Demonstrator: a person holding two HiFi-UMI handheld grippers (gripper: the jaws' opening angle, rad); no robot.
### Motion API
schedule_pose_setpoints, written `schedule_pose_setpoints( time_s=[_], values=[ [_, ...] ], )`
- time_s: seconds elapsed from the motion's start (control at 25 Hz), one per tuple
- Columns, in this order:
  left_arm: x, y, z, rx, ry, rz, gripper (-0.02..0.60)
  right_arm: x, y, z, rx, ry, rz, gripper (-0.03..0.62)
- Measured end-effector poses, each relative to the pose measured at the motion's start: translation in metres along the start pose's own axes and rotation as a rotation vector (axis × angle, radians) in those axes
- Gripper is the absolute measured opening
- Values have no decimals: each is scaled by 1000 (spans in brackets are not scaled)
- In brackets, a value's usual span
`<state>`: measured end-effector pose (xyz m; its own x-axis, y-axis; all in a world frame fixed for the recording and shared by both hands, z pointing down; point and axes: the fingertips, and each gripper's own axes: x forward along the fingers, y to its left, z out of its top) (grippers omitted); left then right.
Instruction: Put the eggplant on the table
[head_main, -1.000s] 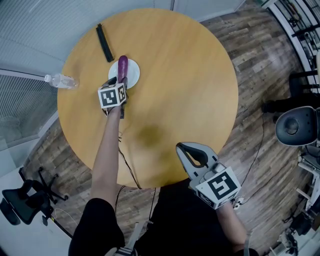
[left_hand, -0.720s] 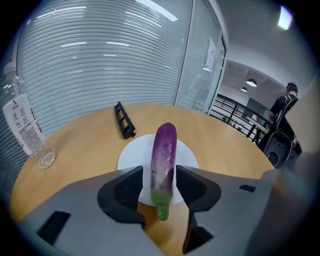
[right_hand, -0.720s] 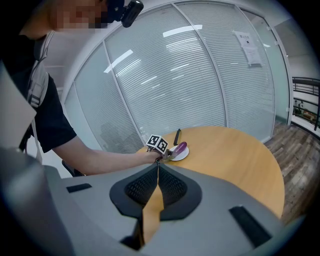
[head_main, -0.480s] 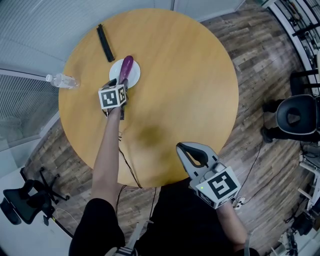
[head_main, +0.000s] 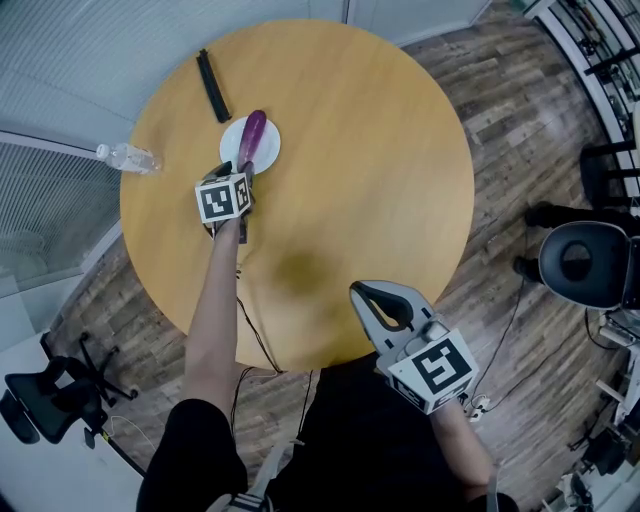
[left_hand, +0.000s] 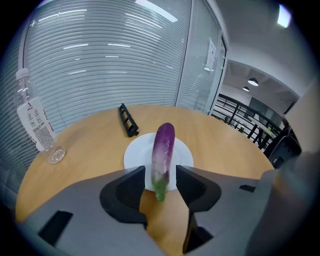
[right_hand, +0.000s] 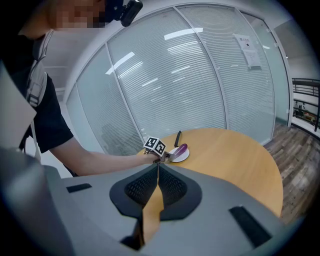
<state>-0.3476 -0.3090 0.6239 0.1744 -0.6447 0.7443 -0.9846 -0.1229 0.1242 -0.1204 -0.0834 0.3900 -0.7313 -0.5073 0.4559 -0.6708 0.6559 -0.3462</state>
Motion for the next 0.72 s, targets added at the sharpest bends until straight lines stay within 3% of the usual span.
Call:
schedule_pose_setpoints(
  time_s=[0.4,0.72],
  values=[
    [-51,-16,-34,-6,7,19,184,-28,13,-16,-35,10,26,18],
    [-93,-43,-57,-37,-26,39,90,-46,15,-27,-17,1,36,18]
  ],
)
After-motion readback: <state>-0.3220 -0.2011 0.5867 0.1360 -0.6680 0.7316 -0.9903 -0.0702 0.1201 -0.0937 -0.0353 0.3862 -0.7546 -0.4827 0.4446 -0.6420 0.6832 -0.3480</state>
